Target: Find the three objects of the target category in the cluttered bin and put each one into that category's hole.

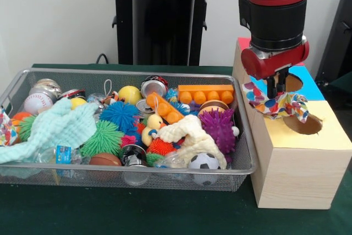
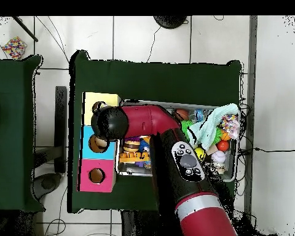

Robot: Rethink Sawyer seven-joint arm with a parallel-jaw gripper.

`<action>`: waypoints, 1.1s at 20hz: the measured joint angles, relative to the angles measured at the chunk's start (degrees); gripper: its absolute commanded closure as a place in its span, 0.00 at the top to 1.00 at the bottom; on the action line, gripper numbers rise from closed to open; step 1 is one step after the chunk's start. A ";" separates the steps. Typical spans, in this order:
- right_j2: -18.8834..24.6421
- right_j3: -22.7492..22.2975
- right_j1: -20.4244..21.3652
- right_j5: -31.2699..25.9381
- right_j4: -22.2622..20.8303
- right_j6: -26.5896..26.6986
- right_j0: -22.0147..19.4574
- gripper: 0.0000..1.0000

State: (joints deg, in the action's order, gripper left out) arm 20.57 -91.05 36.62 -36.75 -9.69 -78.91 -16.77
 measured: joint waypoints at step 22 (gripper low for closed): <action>1.18 -3.75 1.28 1.15 1.14 0.00 -1.26 0.00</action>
State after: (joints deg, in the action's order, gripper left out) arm 21.75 -94.80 37.90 -35.60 -8.55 -78.91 -18.03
